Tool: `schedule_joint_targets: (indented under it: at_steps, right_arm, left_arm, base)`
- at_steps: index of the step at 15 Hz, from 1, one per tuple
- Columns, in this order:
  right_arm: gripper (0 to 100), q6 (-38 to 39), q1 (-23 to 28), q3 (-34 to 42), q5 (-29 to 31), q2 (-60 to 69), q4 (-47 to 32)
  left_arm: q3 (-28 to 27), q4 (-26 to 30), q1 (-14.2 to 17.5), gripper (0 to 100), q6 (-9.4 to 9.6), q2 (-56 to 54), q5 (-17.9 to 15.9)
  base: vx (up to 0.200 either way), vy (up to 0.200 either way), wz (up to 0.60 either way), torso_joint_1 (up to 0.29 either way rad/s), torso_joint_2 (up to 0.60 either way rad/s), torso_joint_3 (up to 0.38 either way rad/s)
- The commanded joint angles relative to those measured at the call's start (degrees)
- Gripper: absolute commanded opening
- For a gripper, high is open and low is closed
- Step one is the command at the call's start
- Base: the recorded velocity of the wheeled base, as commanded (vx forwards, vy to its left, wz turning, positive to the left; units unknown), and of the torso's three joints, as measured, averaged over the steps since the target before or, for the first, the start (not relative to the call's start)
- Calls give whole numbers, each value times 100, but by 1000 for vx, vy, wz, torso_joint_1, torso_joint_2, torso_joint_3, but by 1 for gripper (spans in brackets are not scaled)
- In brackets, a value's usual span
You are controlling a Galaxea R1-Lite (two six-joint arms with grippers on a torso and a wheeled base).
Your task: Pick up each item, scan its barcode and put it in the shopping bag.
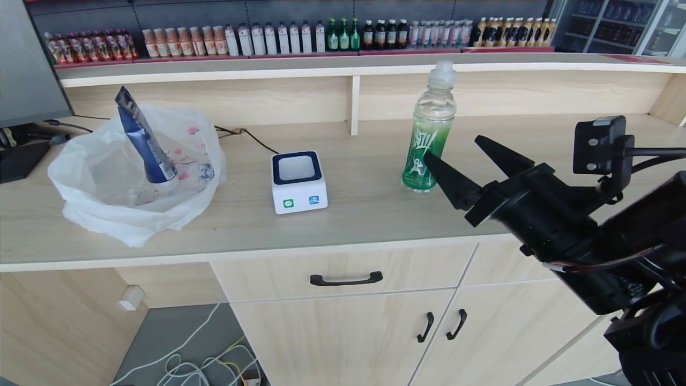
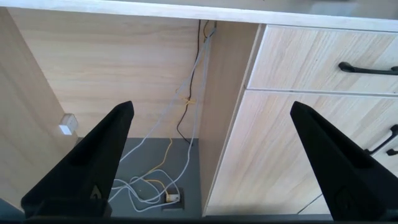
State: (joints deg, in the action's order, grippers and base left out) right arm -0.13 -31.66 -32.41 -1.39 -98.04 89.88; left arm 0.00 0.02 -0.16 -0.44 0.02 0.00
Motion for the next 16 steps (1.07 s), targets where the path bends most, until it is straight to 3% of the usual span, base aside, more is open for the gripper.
schedule_joint_targets:
  at_steps: [1, 2, 4, 10, 16]
  right_arm:
    - [100, -22, 46, -107, 148, 4, -102]
    - [100, -22, 72, -151, 236, 21, -217]
    - [100, -13, 99, -424, 385, 276, -1183]
    - [100, 13, 283, -854, 411, 215, -2344]
    - [100, -48, 599, -1953, 394, -541, -2590]
  left_arm:
    - [0, -2, 16, 100, 0, -2, 0]
    - [0, -2, 16, 100, 0, -2, 0]
    - [0, -2, 16, 100, 26, -2, 0]
    - [0, -2, 7, 100, 26, -2, 0]
    - [0, -2, 16, 100, 26, -2, 0]
  base:
    - [0, 0, 0, 0, 0, 0]
    - [0, 0, 0, 0, 0, 0]
    - [0, 0, 0, 0, 0, 0]
    - [0, 0, 0, 0, 0, 0]
    - [0, 0, 0, 0, 0, 0]
